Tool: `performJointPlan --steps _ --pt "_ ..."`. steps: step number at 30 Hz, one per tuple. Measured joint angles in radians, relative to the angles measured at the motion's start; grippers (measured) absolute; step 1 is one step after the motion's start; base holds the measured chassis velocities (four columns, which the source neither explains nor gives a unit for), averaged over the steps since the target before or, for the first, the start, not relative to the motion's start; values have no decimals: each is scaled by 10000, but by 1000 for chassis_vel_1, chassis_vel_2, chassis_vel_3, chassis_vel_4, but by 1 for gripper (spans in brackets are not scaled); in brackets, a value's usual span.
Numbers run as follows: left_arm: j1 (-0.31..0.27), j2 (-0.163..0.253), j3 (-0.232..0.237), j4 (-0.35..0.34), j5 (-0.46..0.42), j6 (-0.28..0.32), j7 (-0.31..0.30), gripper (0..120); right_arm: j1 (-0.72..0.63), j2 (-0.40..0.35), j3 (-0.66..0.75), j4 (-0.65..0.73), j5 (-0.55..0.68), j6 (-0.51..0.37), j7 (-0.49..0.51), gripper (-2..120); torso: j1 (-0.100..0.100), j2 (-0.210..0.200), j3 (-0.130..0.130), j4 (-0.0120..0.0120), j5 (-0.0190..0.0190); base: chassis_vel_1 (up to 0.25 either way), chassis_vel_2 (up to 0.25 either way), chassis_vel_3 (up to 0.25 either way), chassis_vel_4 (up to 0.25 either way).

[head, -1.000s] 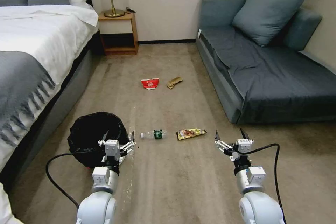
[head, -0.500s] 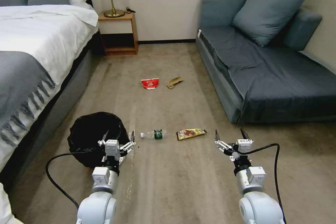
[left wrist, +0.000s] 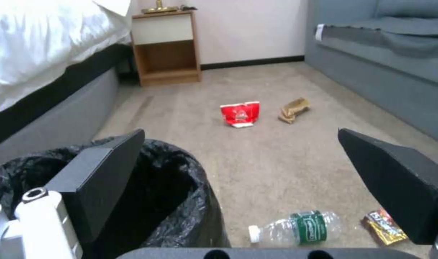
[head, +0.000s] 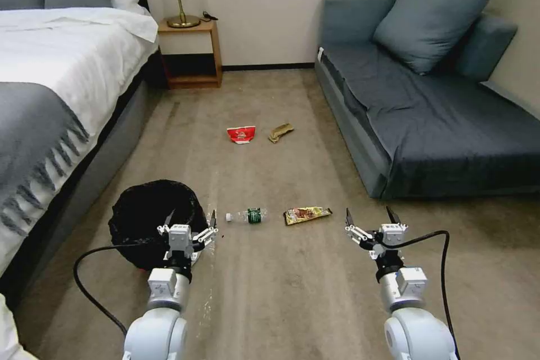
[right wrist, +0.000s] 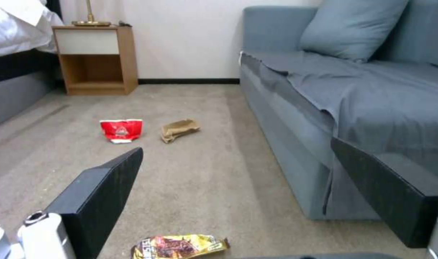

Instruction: Pick up the trash bin, then pick up the garbage on the floor and place it into the trash bin.

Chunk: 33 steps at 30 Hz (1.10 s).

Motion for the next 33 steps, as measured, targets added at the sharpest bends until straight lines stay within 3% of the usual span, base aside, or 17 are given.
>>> performJointPlan --steps 25,27,28,29,30,31,32,33 --pt "143 -9 -49 -120 -87 -29 -76 100 -133 -32 -100 129 17 -45 -3 100 0 0 0 -2 -2 0 0 0 0" --pt "989 -42 -280 -659 -346 -163 -381 100 -1031 -240 -781 967 164 -288 -74 100 0 0 -1 8 14 0 0 0 0" --pt "1021 -34 -164 -460 -235 -87 -236 100 -1272 -161 -634 894 104 -174 -46 100 0 0 0 0 -22 -15 9 54 24" --pt "1195 -34 -255 -606 -296 -113 -321 99 -1030 -95 -435 613 61 -109 -33 100 0 0 -1 0 21 0 0 0 0" --pt "1195 -34 -255 -606 -296 -113 -321 99 -1030 -95 -435 613 61 -109 -33 100 0 0 -1 0 21 0 0 0 0" --pt "1196 -34 -197 -536 -273 -92 -287 99 -954 -107 -439 597 66 -101 -12 100 -1 -1 0 -2 -12 0 0 0 0" --pt "1348 -33 -314 -687 -392 -111 -418 99 -1150 -185 -657 784 115 -146 -12 100 0 0 0 -2 -17 0 0 0 0" --pt "1809 -41 -592 -1098 -685 -180 -773 99 -1599 -326 -1119 1193 233 -264 -20 100 0 0 0 -1 16 0 0 0 0"
